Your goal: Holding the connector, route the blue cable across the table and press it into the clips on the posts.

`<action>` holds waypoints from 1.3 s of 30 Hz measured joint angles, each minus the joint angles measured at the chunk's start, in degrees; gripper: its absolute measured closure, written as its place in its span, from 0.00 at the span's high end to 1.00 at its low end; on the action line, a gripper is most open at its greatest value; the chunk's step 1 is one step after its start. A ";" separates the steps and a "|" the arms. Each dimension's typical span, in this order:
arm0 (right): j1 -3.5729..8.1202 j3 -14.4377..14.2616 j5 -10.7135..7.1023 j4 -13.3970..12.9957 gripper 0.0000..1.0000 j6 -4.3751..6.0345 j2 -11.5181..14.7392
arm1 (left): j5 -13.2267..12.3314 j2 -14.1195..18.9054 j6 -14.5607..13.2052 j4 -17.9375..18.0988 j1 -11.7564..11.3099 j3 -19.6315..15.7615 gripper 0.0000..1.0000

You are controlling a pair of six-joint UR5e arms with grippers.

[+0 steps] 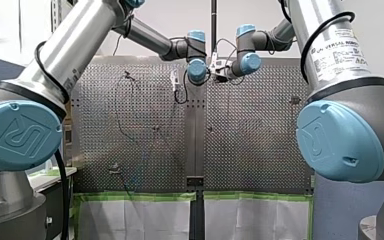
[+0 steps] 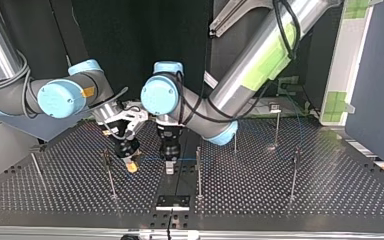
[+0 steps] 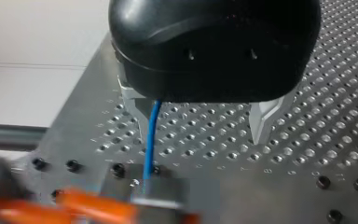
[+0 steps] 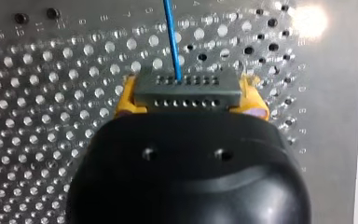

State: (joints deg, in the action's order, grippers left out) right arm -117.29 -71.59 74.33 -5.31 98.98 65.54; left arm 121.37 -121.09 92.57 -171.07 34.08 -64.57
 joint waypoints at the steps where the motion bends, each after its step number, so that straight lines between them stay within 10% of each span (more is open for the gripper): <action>1: 0.00 0.00 0.00 0.01 0.00 0.00 0.00 | 0.07 -0.28 0.02 -0.02 -0.02 0.41 0.98; 16: 0.08 0.00 -0.05 0.02 0.00 0.00 0.00 | 2.67 -0.93 1.09 -0.62 -0.37 1.90 0.98; 27: 0.00 0.00 0.01 0.10 0.00 0.05 0.00 | 5.72 -0.93 0.60 -0.47 0.12 1.91 0.00; 39: -0.07 0.00 0.00 0.18 0.00 0.16 -0.01 | 8.15 -0.87 2.95 -2.67 0.39 1.41 0.00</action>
State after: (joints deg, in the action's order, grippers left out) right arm -117.36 -71.60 74.33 -5.12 99.14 65.53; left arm 129.52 -121.96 95.52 -173.73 34.47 -63.16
